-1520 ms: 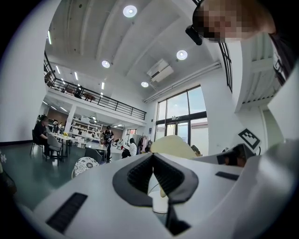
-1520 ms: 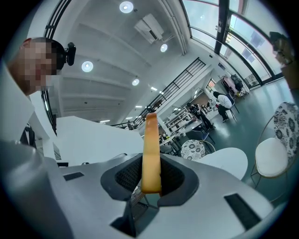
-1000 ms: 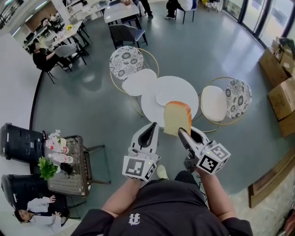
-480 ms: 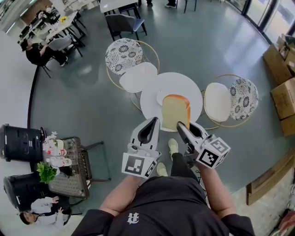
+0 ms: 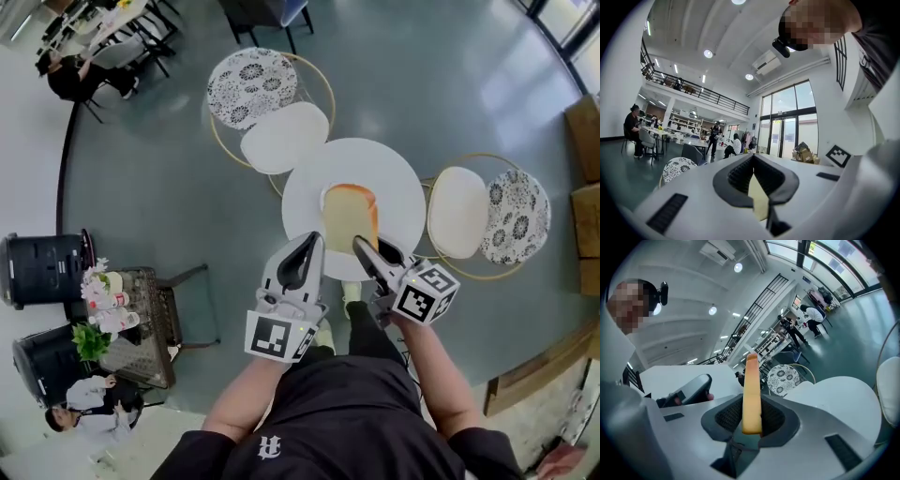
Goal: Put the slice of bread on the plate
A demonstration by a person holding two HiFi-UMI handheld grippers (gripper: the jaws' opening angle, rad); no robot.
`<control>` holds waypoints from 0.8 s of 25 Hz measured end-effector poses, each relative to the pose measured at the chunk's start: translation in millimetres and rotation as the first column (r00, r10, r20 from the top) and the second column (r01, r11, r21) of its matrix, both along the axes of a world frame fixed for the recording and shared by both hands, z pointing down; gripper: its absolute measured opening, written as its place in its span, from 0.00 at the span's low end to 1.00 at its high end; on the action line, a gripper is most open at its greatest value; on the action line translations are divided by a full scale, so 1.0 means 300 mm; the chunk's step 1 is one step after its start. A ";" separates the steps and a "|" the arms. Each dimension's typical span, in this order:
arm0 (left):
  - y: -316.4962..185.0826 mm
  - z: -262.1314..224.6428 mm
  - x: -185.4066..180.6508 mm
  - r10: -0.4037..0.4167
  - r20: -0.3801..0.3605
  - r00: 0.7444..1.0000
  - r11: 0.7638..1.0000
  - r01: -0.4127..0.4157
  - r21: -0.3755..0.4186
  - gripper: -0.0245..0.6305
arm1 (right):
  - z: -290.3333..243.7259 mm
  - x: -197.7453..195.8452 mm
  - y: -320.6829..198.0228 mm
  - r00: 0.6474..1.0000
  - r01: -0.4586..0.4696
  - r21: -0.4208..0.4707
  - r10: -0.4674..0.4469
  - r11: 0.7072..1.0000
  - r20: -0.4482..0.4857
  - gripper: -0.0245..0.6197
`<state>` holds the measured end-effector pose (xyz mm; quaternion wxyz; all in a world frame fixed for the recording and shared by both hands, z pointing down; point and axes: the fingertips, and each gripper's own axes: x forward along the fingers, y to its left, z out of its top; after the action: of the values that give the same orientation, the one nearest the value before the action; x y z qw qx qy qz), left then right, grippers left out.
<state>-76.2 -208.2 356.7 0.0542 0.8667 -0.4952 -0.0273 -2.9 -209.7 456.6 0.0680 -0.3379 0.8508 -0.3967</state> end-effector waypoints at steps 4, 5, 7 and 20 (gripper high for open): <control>-0.103 0.092 0.002 -0.034 0.013 0.999 0.998 0.034 -0.049 0.05 | 0.220 0.005 -0.119 1.000 0.017 -0.118 -0.018 0.993 -0.004 0.17; -0.124 0.116 0.003 -0.040 0.016 0.999 0.997 0.041 -0.065 0.05 | 0.279 0.005 -0.143 1.000 0.020 -0.149 -0.020 0.989 -0.002 0.17; -0.162 0.161 0.008 -0.048 0.021 0.999 0.995 0.050 -0.091 0.05 | 0.395 0.000 -0.188 1.000 0.027 -0.208 -0.028 0.978 -0.001 0.17; -0.333 0.391 0.030 -0.055 0.034 0.998 0.983 0.060 -0.175 0.05 | 0.872 -0.041 -0.328 0.996 0.020 -0.408 -0.053 0.913 -0.070 0.18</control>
<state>-67.2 -308.2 474.1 0.1224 0.8441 -0.5212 0.0273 -15.2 -307.9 718.1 -0.0453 -0.3443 0.7580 -0.5521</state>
